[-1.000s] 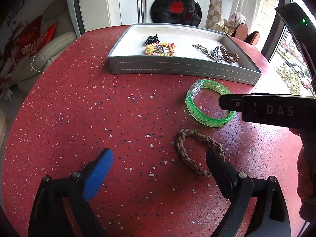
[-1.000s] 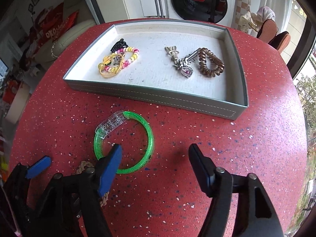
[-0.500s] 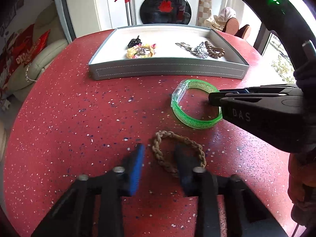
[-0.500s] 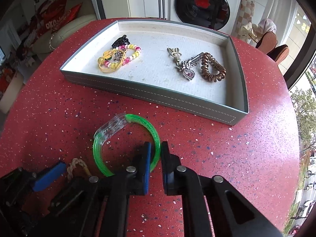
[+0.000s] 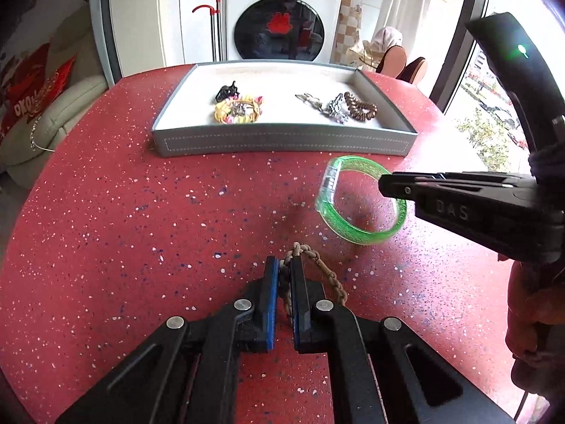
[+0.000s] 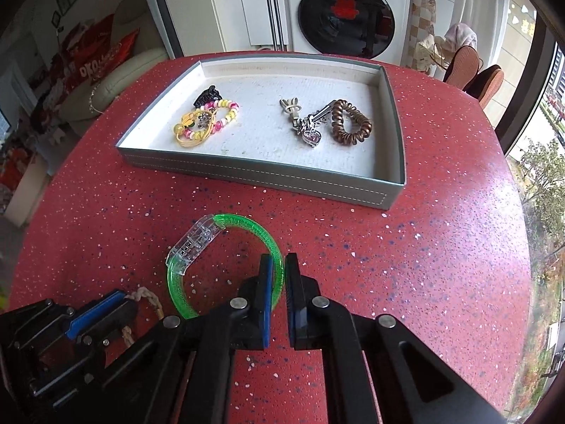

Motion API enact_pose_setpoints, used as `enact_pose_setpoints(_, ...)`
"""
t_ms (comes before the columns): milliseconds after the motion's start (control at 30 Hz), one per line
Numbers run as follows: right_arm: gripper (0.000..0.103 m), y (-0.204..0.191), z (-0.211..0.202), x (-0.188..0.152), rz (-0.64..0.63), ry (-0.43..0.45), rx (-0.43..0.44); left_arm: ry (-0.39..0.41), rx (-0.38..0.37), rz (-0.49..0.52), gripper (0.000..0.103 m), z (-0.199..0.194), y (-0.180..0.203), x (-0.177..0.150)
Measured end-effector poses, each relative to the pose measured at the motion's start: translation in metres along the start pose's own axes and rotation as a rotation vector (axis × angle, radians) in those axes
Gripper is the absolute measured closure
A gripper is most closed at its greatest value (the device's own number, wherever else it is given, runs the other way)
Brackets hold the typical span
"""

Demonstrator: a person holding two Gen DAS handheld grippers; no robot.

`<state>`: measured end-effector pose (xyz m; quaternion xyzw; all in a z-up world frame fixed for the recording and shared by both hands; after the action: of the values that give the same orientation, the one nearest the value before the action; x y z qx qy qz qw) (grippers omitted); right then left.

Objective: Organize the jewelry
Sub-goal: 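Grasp the green bangle with the right tool while the left tool grasps the brown braided bracelet, then carry the bangle and braided bracelet into the tray and open both tools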

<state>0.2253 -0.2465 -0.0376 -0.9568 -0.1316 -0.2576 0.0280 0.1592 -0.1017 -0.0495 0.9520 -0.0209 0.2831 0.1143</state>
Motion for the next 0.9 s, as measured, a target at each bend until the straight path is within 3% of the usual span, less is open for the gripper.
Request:
enact_pose_setpoints(433,0.096,0.004,-0.025,-0.009,0.032,0.03,0.029,0.027,-0.03,0.005,0.079,-0.01,-0.005,0.012)
enact_pose_setpoints(900,0.096,0.005,-0.038,0.01,0.021,0.064,0.034,0.08,-0.053,-0.018,0.079,-0.022,-0.016,0.044)
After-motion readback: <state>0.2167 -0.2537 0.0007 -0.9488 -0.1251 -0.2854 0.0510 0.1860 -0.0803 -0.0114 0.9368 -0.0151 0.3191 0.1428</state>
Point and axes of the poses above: each gripper's, at about its wrist camera, not at the fingertips, and z roughly the way its jaws point, y to its right, x to its top, the point moved 6 cm from there along z, roughly the way its jaws point, and after that the axes turned 11 degrees about -z, right-handed, at the moved point
